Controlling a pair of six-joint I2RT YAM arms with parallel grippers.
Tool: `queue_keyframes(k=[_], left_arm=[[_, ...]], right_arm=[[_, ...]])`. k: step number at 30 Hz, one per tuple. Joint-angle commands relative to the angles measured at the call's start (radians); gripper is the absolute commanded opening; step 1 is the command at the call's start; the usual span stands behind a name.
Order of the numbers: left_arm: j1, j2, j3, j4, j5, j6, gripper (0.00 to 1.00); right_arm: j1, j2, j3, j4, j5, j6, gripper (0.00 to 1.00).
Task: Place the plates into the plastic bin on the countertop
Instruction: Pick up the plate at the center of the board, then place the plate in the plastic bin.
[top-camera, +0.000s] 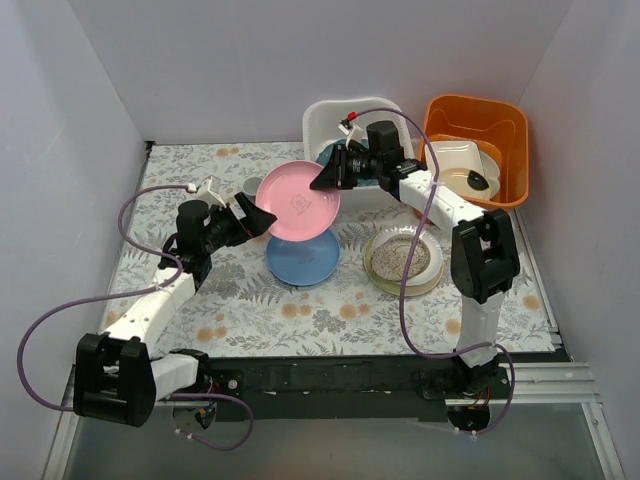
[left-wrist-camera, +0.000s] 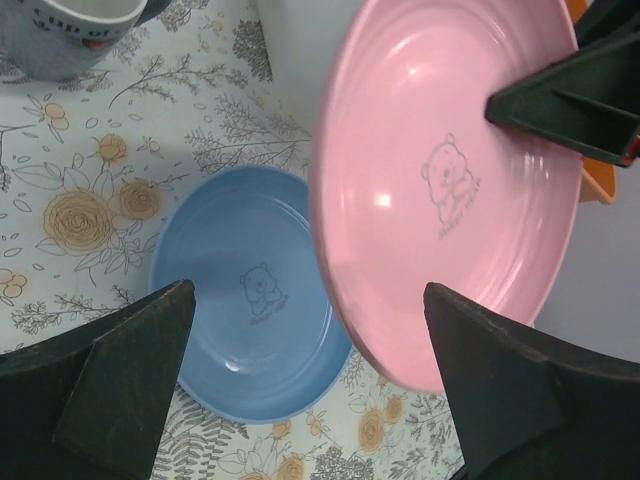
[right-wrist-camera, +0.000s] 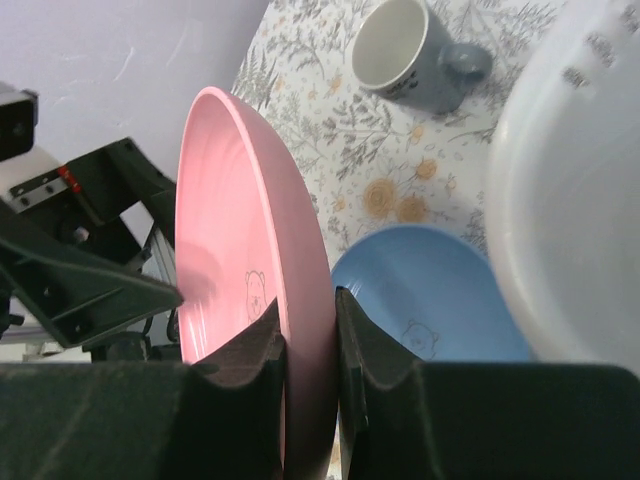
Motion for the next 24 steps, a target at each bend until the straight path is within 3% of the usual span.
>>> queue_keyframes(k=[1, 9, 24], left_arm=[[0.001, -0.07, -0.016, 0.017, -0.021, 0.036, 0.98], [-0.001, -0.111, -0.022, 0.025, -0.026, 0.061, 0.98], [-0.001, -0.091, -0.015, 0.011, -0.023, 0.067, 0.98]], right_arm=[[-0.033, 0.046, 0.13, -0.051, 0.029, -0.026, 0.01], [-0.128, 0.178, 0.393, -0.143, 0.095, -0.037, 0.01], [-0.281, 0.225, 0.484, -0.098, 0.173, 0.003, 0.01]])
